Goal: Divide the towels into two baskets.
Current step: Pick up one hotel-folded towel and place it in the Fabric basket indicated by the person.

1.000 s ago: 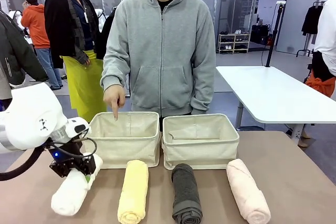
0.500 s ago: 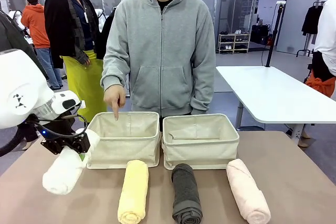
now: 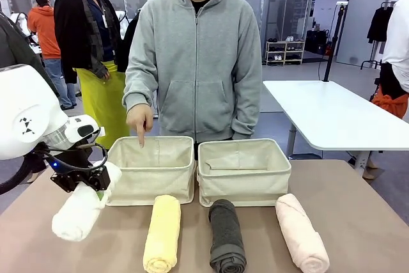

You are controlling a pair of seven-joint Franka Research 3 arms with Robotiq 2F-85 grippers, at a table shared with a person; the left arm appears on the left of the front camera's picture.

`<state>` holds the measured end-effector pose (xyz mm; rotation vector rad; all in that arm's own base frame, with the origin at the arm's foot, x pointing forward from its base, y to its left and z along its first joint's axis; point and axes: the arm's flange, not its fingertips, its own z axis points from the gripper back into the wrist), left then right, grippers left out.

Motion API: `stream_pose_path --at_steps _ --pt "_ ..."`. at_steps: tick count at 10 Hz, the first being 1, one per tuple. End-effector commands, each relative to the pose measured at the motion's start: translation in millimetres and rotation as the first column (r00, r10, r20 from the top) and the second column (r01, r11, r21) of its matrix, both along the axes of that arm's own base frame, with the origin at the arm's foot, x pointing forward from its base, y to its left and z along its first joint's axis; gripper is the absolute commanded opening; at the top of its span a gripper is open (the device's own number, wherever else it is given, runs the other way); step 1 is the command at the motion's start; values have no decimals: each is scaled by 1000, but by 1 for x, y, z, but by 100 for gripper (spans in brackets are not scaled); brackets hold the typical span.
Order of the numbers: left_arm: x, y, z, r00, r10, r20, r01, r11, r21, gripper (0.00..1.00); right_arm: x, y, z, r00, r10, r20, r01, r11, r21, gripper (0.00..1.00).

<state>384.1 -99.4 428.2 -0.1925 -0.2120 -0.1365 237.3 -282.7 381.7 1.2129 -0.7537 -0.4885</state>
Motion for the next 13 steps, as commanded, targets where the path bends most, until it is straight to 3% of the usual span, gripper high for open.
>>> stream_pose_path --at_steps 1,3,4,5,6,9,11,13 --pt "-17 -4 31 950 -267 161 243 958 150 37 -1 0 5 1000 -7 12 6 1000 15 100" --pt "-1 -29 68 853 -491 180 436 858 272 37 -1 0 5 1000 -7 12 6 1000 15 100" --pt "7 -43 83 770 -615 167 548 773 321 37 -1 0 5 1000 -7 12 6 1000 15 100" --pt "19 -61 91 636 -760 130 689 636 347 37 -1 0 5 1000 -7 12 6 1000 15 100" --pt "37 -74 96 532 -842 86 763 521 383 37 -1 0 5 1000 -7 12 6 1000 15 100" --pt "89 -110 105 260 -966 -14 799 207 564 37 -1 0 5 1000 -7 12 6 1000 15 100" --pt "126 -124 94 259 -965 -50 795 183 579 37 -1 0 5 1000 -7 12 6 1000 15 100" --pt "161 -130 73 168 -986 -22 839 130 529 37 -1 0 5 1000 -7 12 6 1000 15 100"
